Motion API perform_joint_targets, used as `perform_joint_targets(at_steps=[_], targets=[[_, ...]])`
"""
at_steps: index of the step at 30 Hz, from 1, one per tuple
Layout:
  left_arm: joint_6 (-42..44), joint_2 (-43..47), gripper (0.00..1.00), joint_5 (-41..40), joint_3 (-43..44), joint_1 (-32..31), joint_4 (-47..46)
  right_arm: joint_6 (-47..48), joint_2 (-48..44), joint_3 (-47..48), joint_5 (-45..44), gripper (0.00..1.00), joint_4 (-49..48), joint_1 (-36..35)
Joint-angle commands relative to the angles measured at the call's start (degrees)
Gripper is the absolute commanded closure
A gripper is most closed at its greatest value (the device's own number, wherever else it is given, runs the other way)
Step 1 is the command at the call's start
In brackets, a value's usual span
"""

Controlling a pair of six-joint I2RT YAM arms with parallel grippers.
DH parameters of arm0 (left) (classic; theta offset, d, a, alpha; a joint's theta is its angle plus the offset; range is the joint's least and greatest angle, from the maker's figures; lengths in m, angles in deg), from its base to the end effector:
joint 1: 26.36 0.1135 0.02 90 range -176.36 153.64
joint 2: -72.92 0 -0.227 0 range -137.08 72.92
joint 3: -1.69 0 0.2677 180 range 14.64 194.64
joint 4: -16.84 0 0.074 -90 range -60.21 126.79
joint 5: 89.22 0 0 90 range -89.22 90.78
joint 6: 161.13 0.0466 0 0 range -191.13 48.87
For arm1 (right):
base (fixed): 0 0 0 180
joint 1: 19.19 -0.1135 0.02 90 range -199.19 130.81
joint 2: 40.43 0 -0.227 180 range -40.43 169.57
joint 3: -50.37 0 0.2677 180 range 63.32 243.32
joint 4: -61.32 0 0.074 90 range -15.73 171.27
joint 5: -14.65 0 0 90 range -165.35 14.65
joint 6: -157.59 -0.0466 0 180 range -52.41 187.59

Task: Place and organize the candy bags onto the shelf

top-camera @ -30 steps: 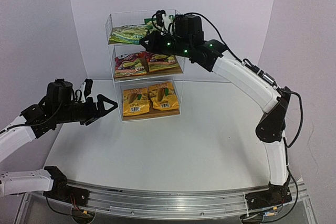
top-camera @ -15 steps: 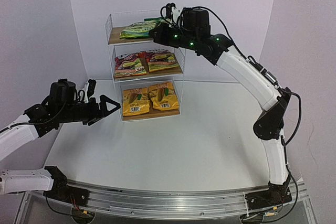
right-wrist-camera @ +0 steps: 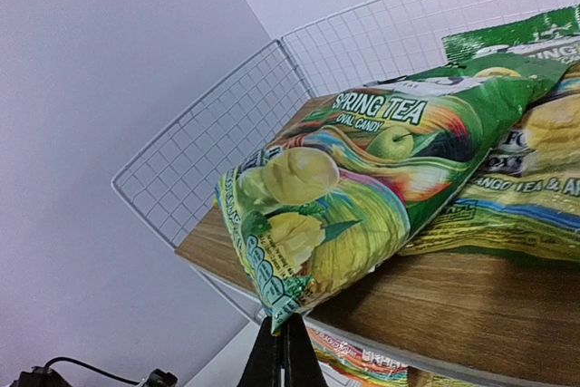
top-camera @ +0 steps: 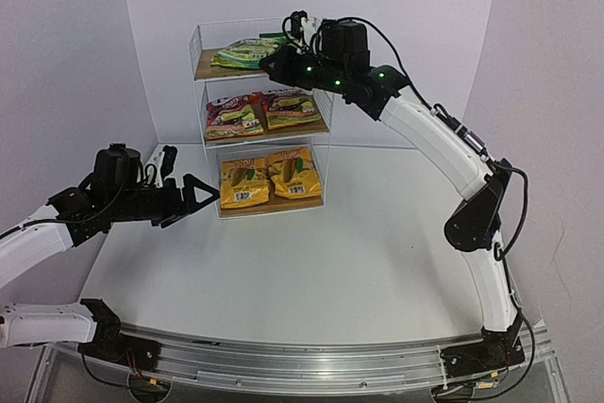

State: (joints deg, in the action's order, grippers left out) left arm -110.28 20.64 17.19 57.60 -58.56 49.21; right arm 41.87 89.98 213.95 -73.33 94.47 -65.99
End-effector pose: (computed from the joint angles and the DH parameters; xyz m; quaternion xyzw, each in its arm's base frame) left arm 0.2065 -0.1456 0.2529 0.0210 0.8545 -0.3938 0.3380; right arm 0.3492 0.3742 0.4329 -0.1416 0.6927 0.4283 0.5628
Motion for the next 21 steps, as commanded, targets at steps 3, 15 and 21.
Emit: perform_joint_targets(at_steps=[3, 15, 21], targets=[[0.92, -1.1, 0.0, 1.21, 0.38, -0.05, -2.71, -2.59, -0.3, 1.06, 12.99, 1.0, -0.83, -0.17], [1.55, -3.24, 0.0, 2.84, 1.22, -0.05, -4.92, -9.66, -6.14, -6.31, 15.39, 1.0, 1.95, 5.89], [1.77, -3.53, 0.0, 3.19, 0.84, -0.05, -5.26, -11.39, -4.92, -3.83, 14.23, 0.99, 1.79, 6.09]])
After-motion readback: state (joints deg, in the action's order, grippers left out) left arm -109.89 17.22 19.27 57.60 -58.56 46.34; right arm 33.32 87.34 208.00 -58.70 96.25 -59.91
